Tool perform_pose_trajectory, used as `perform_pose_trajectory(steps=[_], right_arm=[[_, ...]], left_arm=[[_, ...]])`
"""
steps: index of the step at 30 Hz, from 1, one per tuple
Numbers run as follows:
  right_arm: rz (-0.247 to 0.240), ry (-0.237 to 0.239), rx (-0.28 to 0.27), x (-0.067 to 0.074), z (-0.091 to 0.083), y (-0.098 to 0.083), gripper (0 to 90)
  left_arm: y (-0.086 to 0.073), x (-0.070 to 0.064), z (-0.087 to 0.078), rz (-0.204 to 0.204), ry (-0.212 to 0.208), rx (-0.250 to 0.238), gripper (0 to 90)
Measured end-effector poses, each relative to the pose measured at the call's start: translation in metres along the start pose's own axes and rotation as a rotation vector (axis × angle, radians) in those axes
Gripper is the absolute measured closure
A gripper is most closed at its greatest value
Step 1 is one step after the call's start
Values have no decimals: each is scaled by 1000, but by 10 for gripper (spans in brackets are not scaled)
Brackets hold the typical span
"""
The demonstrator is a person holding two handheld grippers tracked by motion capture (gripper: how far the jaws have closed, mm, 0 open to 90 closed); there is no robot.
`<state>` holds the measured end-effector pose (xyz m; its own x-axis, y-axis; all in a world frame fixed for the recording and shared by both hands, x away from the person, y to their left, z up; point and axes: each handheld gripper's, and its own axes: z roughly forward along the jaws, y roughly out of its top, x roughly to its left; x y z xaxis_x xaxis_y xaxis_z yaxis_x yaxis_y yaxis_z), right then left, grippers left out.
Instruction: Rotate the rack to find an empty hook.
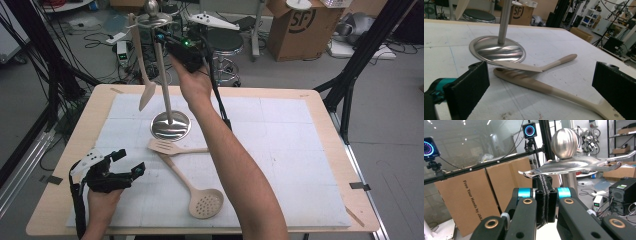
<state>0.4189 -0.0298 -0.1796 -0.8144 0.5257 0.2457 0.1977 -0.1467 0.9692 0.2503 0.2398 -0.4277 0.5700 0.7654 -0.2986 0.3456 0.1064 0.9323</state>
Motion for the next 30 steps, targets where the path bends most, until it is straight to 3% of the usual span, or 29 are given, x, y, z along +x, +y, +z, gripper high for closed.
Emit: perform_pose_trajectory(steps=[14, 19, 30], right_arm=[[10, -17, 0, 4, 4, 2, 900], [25, -18, -32, 0, -3, 8, 900], [22, -9, -44, 3, -4, 19, 900]], left_arm=[[0, 1, 0, -1, -3, 0, 17], [0, 1, 0, -2, -2, -2, 17], [0, 1, 0, -3, -5, -1, 17]])
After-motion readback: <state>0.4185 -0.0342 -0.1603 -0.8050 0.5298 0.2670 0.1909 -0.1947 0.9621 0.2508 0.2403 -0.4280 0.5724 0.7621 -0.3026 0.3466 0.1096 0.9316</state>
